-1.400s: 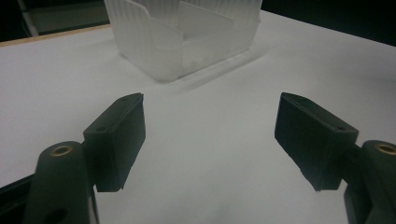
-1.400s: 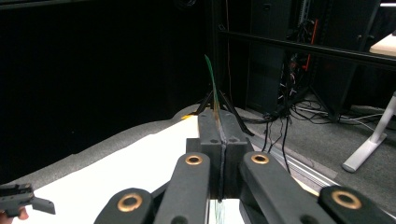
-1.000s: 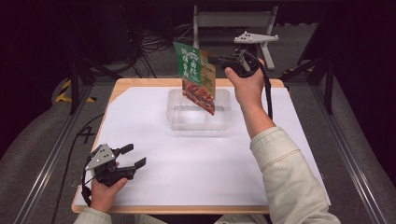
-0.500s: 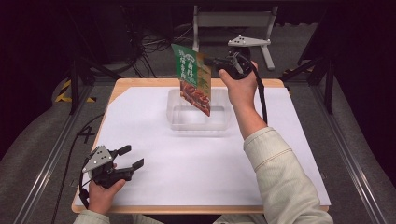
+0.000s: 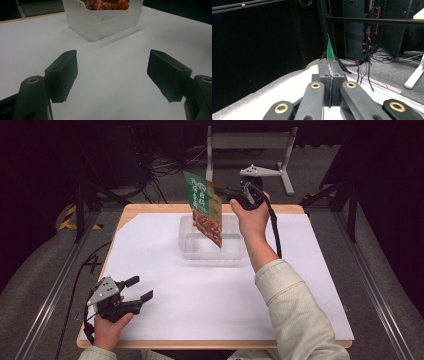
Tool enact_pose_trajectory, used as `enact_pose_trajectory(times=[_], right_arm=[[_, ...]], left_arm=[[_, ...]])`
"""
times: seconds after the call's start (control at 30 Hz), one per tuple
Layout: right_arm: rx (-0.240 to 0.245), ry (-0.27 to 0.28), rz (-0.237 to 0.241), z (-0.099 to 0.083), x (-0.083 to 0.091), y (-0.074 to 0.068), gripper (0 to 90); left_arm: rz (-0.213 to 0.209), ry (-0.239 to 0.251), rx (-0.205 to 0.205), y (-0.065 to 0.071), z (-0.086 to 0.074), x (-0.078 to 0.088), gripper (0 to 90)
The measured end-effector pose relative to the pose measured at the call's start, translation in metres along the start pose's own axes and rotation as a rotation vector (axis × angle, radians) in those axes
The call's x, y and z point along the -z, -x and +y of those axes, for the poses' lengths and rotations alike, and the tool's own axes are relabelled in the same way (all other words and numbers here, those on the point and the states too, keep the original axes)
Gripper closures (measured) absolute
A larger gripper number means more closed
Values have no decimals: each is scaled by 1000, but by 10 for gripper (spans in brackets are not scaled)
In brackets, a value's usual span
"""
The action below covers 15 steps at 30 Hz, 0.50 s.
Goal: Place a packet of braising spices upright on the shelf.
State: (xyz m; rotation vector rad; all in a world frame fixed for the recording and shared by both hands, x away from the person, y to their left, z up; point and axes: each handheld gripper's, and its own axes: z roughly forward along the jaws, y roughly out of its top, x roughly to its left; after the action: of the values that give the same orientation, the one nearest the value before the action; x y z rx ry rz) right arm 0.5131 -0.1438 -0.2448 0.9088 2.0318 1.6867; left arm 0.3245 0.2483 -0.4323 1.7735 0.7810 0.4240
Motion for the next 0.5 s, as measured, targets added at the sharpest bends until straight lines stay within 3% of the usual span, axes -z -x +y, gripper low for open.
enact_pose_trajectory(times=[0.5], right_arm=[[-23, -11, 23, -32, -6, 6, 900]], left_arm=[[-9, -3, 0, 0, 1, -3, 253]])
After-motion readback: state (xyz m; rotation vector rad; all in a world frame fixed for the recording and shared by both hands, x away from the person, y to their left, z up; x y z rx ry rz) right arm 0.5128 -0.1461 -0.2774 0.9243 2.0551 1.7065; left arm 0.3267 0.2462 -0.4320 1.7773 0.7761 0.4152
